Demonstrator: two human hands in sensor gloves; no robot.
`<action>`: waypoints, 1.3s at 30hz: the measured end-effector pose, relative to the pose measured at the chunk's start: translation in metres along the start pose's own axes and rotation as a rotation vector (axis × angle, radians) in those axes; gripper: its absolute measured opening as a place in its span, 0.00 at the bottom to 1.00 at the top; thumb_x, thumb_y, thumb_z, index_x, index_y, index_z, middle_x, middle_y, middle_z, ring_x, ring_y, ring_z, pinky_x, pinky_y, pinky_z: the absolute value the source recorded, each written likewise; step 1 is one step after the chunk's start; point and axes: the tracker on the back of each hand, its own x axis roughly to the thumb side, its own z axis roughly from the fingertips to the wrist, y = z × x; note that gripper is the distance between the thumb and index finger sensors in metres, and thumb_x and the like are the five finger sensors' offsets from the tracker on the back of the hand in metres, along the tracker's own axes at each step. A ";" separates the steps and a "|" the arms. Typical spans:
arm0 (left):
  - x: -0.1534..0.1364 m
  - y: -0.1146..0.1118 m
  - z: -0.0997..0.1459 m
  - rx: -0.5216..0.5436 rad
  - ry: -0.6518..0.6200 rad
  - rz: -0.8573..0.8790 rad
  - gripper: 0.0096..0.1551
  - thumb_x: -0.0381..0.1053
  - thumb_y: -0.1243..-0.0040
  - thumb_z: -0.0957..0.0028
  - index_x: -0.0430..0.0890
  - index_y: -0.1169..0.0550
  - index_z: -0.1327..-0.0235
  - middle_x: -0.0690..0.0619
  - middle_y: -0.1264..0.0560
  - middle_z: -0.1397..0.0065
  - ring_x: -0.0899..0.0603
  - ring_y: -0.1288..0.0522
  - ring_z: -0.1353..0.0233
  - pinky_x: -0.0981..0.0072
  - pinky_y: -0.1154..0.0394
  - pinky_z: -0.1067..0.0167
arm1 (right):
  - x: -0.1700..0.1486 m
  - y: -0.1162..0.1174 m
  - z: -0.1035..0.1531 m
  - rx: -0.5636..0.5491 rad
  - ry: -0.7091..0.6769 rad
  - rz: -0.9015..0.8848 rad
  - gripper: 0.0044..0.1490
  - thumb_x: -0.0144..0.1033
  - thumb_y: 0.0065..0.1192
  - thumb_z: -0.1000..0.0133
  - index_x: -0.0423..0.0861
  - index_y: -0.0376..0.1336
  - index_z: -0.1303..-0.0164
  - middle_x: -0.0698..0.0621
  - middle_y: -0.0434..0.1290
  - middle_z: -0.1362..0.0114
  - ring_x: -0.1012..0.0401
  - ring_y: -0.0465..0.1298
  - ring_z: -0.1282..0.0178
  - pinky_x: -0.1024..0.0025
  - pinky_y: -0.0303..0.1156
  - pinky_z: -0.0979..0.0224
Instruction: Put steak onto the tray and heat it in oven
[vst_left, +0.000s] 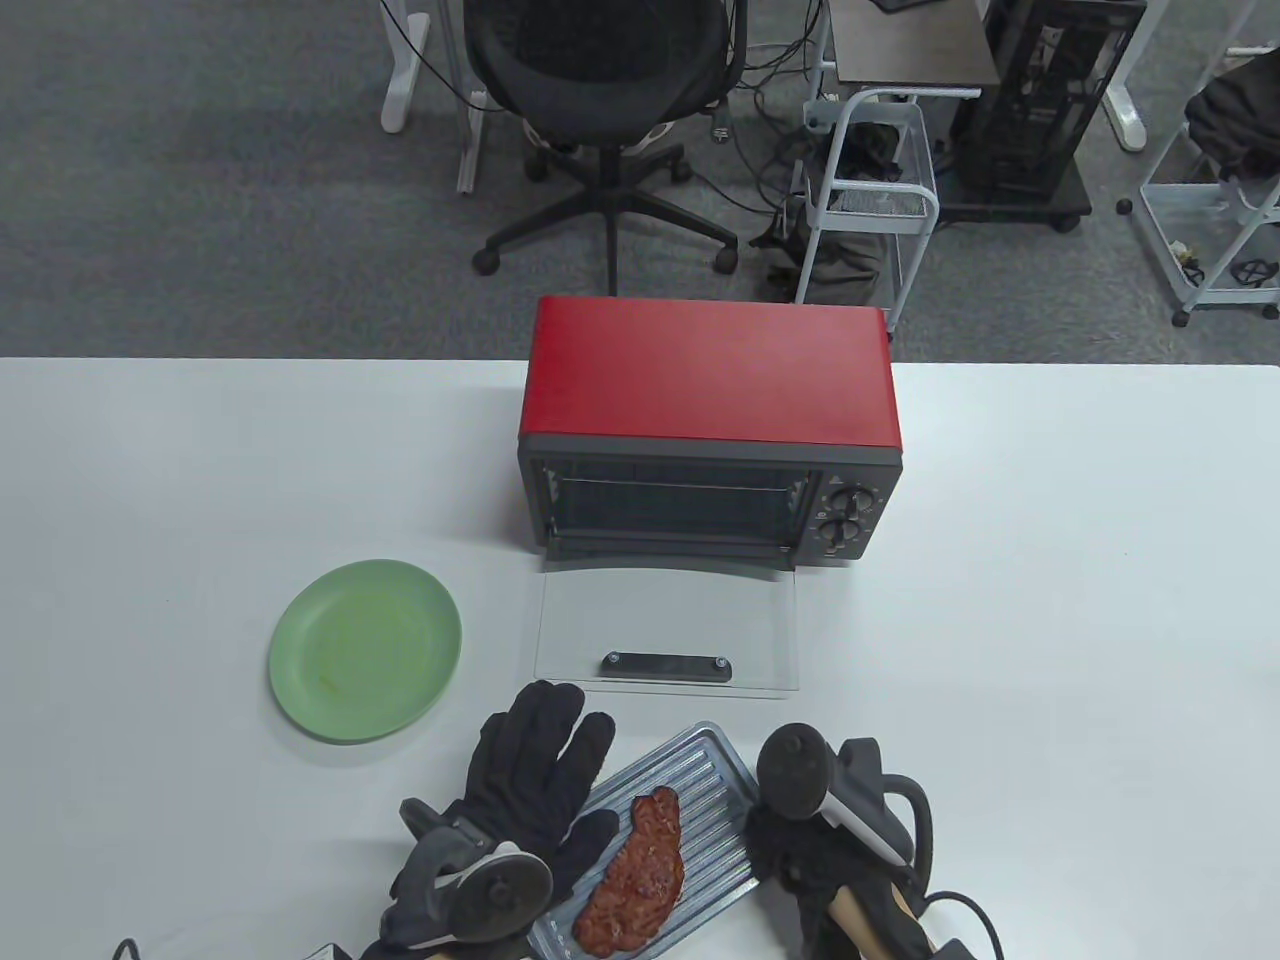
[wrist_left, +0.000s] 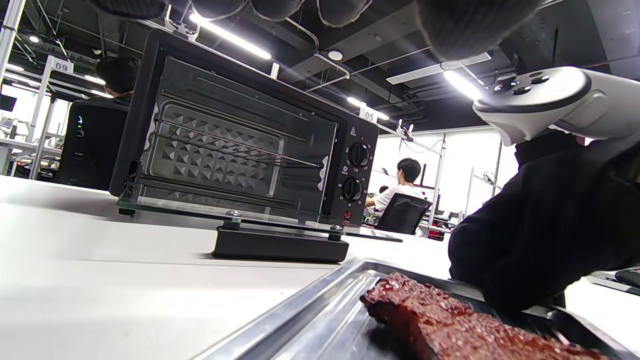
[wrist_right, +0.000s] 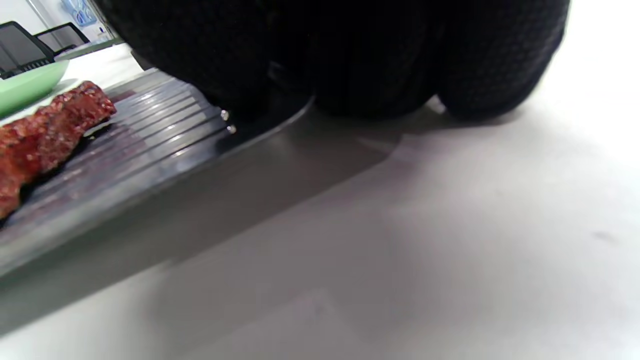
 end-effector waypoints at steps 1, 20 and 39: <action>0.000 0.000 0.000 -0.001 0.001 0.000 0.50 0.64 0.44 0.47 0.47 0.46 0.15 0.36 0.51 0.13 0.24 0.49 0.16 0.21 0.42 0.31 | -0.001 -0.001 0.001 -0.004 -0.004 -0.007 0.31 0.32 0.77 0.48 0.45 0.61 0.38 0.44 0.74 0.40 0.49 0.79 0.49 0.46 0.79 0.46; -0.001 -0.001 0.000 -0.001 0.009 0.003 0.49 0.63 0.45 0.47 0.46 0.46 0.15 0.36 0.51 0.13 0.24 0.49 0.17 0.22 0.42 0.31 | -0.015 0.000 -0.007 0.099 -0.073 -0.254 0.29 0.31 0.67 0.41 0.47 0.61 0.29 0.43 0.74 0.41 0.58 0.81 0.64 0.53 0.82 0.53; -0.001 -0.001 0.000 0.004 0.003 -0.005 0.50 0.62 0.45 0.47 0.45 0.47 0.16 0.35 0.53 0.13 0.24 0.50 0.17 0.22 0.43 0.30 | -0.030 -0.006 -0.006 0.107 -0.196 -0.746 0.25 0.34 0.62 0.41 0.45 0.64 0.33 0.44 0.84 0.46 0.65 0.88 0.75 0.61 0.90 0.65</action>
